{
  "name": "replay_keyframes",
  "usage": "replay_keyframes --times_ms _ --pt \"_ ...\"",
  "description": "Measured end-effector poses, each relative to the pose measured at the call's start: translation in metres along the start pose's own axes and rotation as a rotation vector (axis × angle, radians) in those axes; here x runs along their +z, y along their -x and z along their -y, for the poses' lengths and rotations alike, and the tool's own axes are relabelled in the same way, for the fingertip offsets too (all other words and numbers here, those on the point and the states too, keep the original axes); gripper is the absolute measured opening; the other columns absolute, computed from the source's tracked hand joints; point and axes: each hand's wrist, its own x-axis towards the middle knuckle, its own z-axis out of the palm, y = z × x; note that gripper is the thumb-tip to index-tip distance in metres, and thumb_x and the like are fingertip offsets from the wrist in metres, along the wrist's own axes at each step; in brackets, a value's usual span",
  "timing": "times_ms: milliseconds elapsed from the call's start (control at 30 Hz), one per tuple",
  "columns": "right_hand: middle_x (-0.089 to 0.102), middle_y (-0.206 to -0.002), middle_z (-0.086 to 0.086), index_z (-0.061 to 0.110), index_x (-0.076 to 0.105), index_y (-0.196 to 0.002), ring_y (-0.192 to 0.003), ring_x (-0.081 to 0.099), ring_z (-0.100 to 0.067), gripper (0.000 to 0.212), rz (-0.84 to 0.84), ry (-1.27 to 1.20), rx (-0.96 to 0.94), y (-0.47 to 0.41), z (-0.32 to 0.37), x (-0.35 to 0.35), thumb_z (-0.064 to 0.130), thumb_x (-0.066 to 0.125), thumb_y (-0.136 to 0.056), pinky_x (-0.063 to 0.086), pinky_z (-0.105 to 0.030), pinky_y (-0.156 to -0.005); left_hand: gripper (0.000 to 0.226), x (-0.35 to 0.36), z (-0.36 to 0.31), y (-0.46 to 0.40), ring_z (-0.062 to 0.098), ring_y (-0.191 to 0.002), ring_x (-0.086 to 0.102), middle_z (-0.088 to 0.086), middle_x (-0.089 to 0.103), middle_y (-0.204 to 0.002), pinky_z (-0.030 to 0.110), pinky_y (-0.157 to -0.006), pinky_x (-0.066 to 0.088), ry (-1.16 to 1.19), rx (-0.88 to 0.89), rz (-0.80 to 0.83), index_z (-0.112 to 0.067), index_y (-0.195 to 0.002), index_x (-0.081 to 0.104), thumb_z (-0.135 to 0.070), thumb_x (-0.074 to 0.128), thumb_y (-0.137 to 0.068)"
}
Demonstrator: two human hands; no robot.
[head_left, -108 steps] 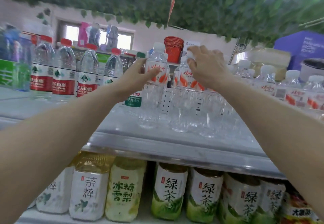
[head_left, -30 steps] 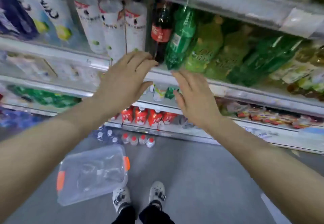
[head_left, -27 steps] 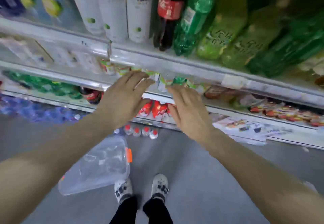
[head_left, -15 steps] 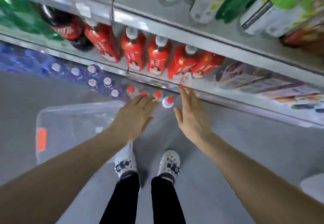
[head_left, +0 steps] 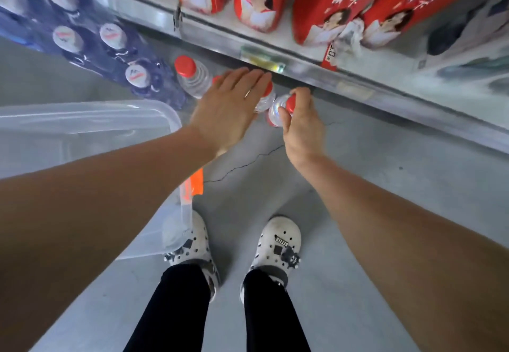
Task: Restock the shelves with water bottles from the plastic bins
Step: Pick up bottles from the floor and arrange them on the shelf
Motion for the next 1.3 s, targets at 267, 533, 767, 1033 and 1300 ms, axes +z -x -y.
replay_keyframes --times_ms 267,533,767,1033,1300 --pt "0.058 -0.113 -0.014 0.004 0.045 -0.120 -0.098 0.057 -0.038 0.027 0.133 0.015 0.072 0.005 0.001 -0.040 0.019 0.053 -0.099 0.034 -0.033 -0.071 0.081 -0.035 -0.003 0.005 0.038 -0.145 0.019 0.015 0.024 -0.156 0.046 -0.117 0.014 0.029 -0.034 0.220 -0.010 -0.153 0.020 -0.013 0.066 -0.086" --pt "0.066 -0.102 -0.012 0.010 0.042 -0.126 -0.095 0.064 -0.035 0.040 0.179 -0.093 0.124 0.075 0.088 -0.224 0.032 0.059 -0.096 0.044 -0.036 -0.076 0.091 -0.184 -0.062 0.054 0.028 -0.147 0.013 0.010 0.012 -0.160 0.040 -0.117 0.021 0.296 -0.171 0.574 -0.012 -0.154 0.005 -0.025 0.066 -0.088" --pt "0.059 -0.092 0.013 0.019 0.045 -0.111 -0.079 0.060 0.005 0.033 0.146 -0.289 -0.006 0.138 0.238 -0.426 0.036 0.065 -0.091 0.043 -0.007 -0.067 0.082 -0.391 -0.125 0.101 0.025 -0.134 0.042 0.005 0.040 -0.148 0.031 -0.105 0.034 0.620 -0.189 0.350 -0.015 -0.149 0.028 -0.025 0.074 -0.082" --pt "0.065 -0.080 0.005 0.020 0.050 -0.098 -0.078 0.062 -0.021 0.040 -0.276 -0.204 -0.215 0.201 0.398 -0.589 0.053 0.067 -0.085 0.049 -0.039 -0.075 0.085 -0.589 -0.163 0.136 0.002 -0.111 0.053 -0.018 0.054 -0.121 0.001 -0.084 0.034 0.805 -0.118 -0.021 -0.023 -0.139 0.040 -0.036 0.086 -0.068" --pt "0.067 -0.087 0.001 0.021 0.048 -0.097 -0.085 0.063 -0.029 0.046 -0.614 -0.001 -0.374 0.242 0.503 -0.693 0.065 0.051 -0.087 0.049 -0.039 -0.072 0.075 -0.734 -0.188 0.146 0.013 -0.108 0.061 -0.006 0.064 -0.121 0.034 -0.094 0.049 0.789 -0.094 -0.220 -0.025 -0.133 0.045 -0.046 0.081 -0.071"
